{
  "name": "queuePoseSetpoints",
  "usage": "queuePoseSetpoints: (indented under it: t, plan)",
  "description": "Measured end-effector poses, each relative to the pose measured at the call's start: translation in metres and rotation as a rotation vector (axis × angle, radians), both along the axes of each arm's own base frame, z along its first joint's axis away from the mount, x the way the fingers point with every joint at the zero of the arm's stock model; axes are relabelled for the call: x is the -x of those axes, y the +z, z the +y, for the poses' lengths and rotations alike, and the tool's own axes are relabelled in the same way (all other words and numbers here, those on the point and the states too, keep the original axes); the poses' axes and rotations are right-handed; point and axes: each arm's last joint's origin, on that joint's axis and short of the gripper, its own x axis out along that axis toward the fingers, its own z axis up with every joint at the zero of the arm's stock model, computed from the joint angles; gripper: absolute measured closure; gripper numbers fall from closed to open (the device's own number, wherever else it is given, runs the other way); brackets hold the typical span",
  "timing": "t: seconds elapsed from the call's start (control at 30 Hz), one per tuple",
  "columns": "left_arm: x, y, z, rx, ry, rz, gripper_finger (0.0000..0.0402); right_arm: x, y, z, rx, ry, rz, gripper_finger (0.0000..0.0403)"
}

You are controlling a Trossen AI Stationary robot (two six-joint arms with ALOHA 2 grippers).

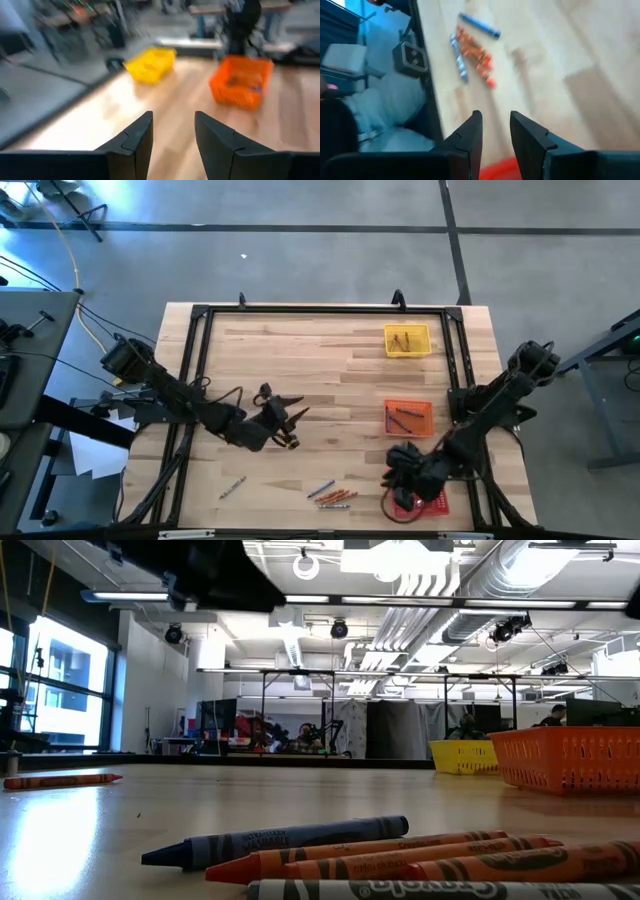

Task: Sort crayons
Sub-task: Put the orange crayon into the yellow bin

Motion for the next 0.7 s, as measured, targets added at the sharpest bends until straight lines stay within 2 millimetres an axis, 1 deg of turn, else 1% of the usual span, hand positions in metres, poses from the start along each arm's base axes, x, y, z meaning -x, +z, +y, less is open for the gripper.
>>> queuePoseSetpoints:
  t: [0.13,0.23,0.33,0.43,0.5,0.57,0.7]
  plan:
    - [0.006,-0.006,0.020,0.176,-0.062,0.141,0.0271,-0.012,0.000,-0.013,0.085,0.036,-0.022,0.0309]
    - [0.017,-0.018,0.037,0.355,-0.069,0.332,0.0271,-0.018,0.000,-0.021,0.137,0.061,-0.032,0.0309]
    - [0.031,-0.030,0.047,0.549,-0.035,0.543,0.0271,-0.022,-0.001,-0.026,0.171,0.076,-0.038,0.0309]
    - [0.046,-0.037,0.049,0.671,0.019,0.719,0.0271,-0.026,-0.001,-0.031,0.202,0.090,-0.039,0.0309]
    - [0.053,-0.040,0.047,0.715,0.059,0.781,0.0271,-0.027,-0.001,-0.033,0.213,0.091,-0.038,0.0309]
    - [0.060,-0.041,0.044,0.735,0.100,0.823,0.0271,-0.028,-0.001,-0.035,0.215,0.084,-0.036,0.0309]
    - [0.066,-0.041,0.036,0.742,0.130,0.832,0.0271,-0.029,-0.001,-0.036,0.218,0.082,-0.031,0.0309]
